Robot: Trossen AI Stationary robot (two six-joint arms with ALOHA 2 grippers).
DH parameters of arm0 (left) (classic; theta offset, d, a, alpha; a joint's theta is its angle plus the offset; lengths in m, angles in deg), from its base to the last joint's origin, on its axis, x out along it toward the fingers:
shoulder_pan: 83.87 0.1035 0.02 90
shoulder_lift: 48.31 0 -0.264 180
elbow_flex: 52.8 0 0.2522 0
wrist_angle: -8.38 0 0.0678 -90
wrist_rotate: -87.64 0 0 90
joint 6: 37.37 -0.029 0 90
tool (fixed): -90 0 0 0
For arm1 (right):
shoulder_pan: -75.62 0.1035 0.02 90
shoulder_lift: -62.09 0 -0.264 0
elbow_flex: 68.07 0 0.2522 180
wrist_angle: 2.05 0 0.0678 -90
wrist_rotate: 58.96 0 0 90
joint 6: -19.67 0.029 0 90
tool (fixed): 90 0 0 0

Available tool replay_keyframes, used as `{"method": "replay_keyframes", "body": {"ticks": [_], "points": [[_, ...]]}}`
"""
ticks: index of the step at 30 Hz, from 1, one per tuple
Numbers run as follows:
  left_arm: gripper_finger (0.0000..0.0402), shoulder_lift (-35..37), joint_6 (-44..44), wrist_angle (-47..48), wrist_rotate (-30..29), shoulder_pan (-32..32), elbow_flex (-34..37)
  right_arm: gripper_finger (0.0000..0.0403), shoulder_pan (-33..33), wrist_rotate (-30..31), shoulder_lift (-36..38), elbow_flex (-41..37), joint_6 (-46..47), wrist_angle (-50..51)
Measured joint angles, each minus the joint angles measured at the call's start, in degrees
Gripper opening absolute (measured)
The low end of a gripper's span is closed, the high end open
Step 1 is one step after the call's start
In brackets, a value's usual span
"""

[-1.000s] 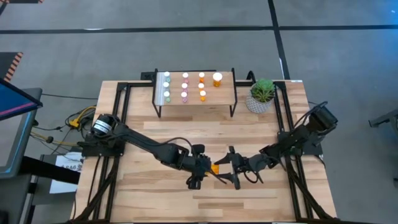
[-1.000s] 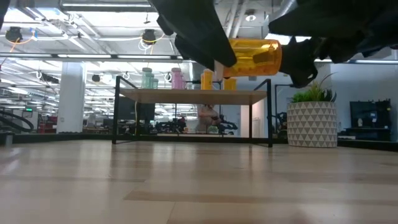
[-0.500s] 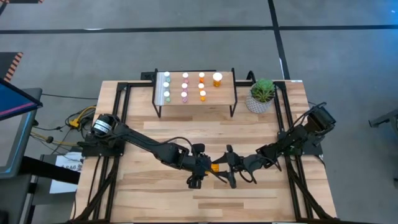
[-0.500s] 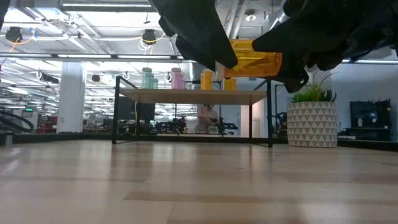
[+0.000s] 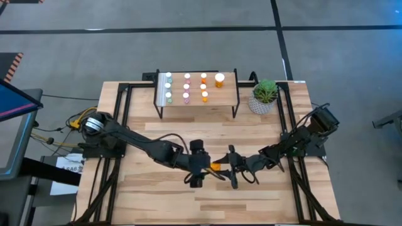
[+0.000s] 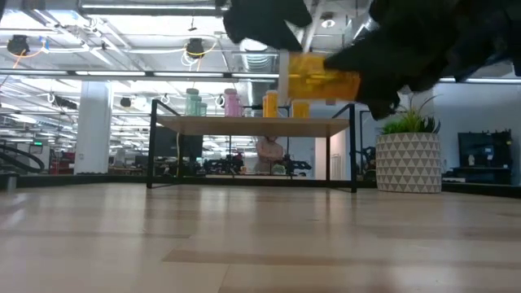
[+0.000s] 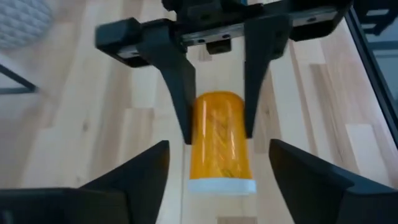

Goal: Pick and place medicine bottles onto shelf by color
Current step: Put the large orange pill bottle on the shelf aligned with the other large orange pill bottle

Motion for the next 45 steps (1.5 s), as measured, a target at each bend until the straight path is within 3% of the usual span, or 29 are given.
{"method": "replay_keyframes", "body": {"ticks": [4,11,15,19,22,24,27,36,45], "points": [[0.0290,3.5,-0.5,1.0,-4.6,-1.7,0.0,0.0219,0.1,-0.1,0.1,-0.2,-0.9,-3.9],[0.0305,10.2,-2.6,1.8,-20.4,-7.6,2.6,0.0184,0.0,-1.8,1.7,-0.3,-4.3,-11.2],[0.0299,15.7,-2.5,-11.8,-26.0,-10.9,13.4,0.0178,0.5,-3.1,4.0,-1.6,-10.1,-20.6],[0.0295,20.2,-5.2,-41.8,-21.2,-11.3,29.1,0.0196,0.7,-4.8,5.4,-3.5,-15.3,-32.3],[0.0295,19.4,-8.2,-68.6,-16.5,-9.8,38.7,0.0206,0.3,-6.2,5.4,-3.9,-18.2,-39.4],[0.0294,16.9,-8.9,-82.4,-14.9,-8.5,42.4,0.0207,-0.3,-6.4,5.3,-3.6,-18.8,-39.5],[0.0295,12.4,-9.4,-94.8,-13.4,-6.7,44.5,0.0203,-1.2,-6.4,5.2,-2.6,-18.7,-39.6],[0.0335,1.8,-5.7,-101.1,-4.6,-0.9,37.9,0.0197,-3.4,-6.4,5.2,-1.3,-18.3,-38.6],[0.0363,0.6,-10.6,-103.4,-8.7,0.4,33.3,0.0202,-3.5,-6.2,5.2,-1.4,-18.2,-37.1]]}}
